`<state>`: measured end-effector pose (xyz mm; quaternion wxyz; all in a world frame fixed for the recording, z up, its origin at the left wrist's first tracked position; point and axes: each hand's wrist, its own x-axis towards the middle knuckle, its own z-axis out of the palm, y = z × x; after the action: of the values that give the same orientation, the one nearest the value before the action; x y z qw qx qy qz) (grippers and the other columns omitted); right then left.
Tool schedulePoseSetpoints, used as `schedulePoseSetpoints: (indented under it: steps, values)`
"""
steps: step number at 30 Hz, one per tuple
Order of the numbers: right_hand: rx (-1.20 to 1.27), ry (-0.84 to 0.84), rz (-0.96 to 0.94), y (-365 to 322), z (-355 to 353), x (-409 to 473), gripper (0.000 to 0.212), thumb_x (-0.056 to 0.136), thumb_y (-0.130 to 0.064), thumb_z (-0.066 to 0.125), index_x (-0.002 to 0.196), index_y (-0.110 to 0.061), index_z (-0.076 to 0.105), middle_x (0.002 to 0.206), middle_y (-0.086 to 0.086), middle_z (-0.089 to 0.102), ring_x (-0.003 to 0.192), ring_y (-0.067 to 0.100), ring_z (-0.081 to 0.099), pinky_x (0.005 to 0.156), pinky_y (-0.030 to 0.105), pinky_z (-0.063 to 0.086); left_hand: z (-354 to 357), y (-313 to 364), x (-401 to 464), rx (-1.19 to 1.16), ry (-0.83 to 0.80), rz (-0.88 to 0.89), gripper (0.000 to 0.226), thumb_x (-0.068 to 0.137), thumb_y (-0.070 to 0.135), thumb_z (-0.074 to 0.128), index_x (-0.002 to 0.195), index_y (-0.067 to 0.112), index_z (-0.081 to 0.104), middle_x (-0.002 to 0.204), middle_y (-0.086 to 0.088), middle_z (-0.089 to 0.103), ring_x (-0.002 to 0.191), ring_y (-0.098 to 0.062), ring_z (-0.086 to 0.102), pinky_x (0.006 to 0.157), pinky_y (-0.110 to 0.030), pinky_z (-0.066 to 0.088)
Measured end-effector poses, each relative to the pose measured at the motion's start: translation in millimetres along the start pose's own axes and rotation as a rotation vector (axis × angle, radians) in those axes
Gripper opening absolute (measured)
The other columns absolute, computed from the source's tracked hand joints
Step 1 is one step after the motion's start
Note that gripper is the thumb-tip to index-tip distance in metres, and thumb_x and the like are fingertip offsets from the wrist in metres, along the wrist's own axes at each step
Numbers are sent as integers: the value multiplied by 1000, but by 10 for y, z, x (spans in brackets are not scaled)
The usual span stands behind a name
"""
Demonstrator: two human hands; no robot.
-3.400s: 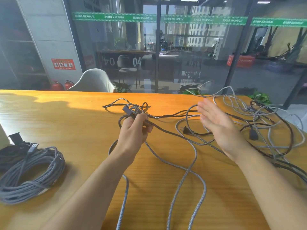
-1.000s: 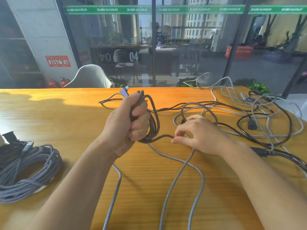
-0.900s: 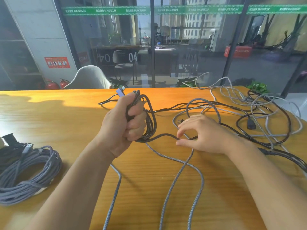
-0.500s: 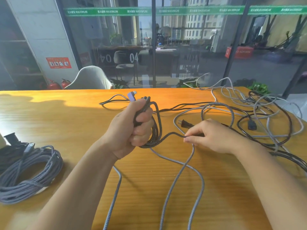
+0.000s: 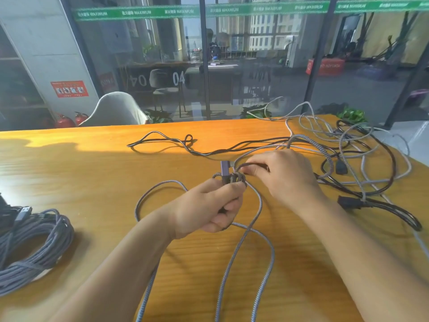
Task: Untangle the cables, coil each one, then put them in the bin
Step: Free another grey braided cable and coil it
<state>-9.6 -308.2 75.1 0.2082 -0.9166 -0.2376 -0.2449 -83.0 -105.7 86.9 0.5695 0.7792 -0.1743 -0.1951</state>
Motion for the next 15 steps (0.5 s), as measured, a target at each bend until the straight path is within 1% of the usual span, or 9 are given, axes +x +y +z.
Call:
schedulePoseSetpoints:
  steps: [2, 4, 6, 8, 10, 11, 13, 15]
  values:
    - [47, 27, 28, -5, -32, -12, 24, 95, -57, 64, 98, -40, 80, 74, -11, 72, 75, 19, 64, 65, 34, 50, 13, -1, 17, 56, 38, -4, 49, 113, 36, 34, 70, 12, 35, 55, 1, 27, 51, -17, 19, 46, -23, 21]
    - [106, 43, 58, 0, -54, -26, 25, 93, -57, 67, 93, -36, 80, 66, -11, 68, 68, 16, 62, 63, 34, 50, 14, -15, 34, 93, 68, 2, 50, 113, 36, 34, 73, 6, 33, 57, 0, 26, 54, -20, 18, 48, -24, 21]
    - [154, 74, 80, -3, -52, -25, 24, 92, -56, 71, 89, -34, 80, 66, -10, 70, 67, 14, 63, 64, 36, 53, 14, -45, 56, 112, 86, 17, 54, 112, 41, 36, 73, 4, 32, 59, -1, 26, 56, -21, 18, 49, -25, 21]
    - [192, 70, 101, -12, -34, -20, 24, 91, -56, 72, 88, -34, 79, 70, -11, 72, 69, 11, 65, 66, 36, 54, 13, -59, 58, 72, 98, 34, 52, 105, 46, 39, 73, 5, 33, 60, -1, 26, 55, -21, 18, 48, -24, 22]
    - [208, -6, 121, -1, -5, -7, 24, 92, -57, 70, 89, -35, 78, 74, -13, 73, 70, 6, 65, 67, 35, 54, 12, -65, 46, -49, 117, 64, 45, 101, 45, 40, 72, 10, 38, 59, -1, 26, 52, -18, 19, 45, -23, 21]
    - [227, -69, 123, 6, -6, 2, 24, 93, -58, 68, 91, -36, 78, 77, -15, 74, 74, 4, 66, 70, 35, 55, 14, -58, 39, -127, 128, 78, 42, 101, 43, 41, 70, 15, 40, 59, 0, 26, 50, -16, 19, 44, -23, 21]
    - [321, -223, 114, 39, -4, 17, 23, 97, -57, 63, 101, -39, 77, 90, -18, 75, 87, 2, 68, 83, 39, 57, 14, -44, 27, -259, 145, 91, 40, 101, 41, 41, 66, 21, 42, 57, 2, 27, 47, -13, 19, 41, -21, 19]
    - [440, -356, 103, 75, -15, 12, 18, 101, -50, 60, 107, -42, 75, 99, -15, 75, 94, 7, 68, 91, 45, 56, 14, -22, 15, -335, 151, 93, 43, 103, 41, 41, 63, 23, 43, 56, 3, 26, 46, -12, 19, 40, -21, 18]
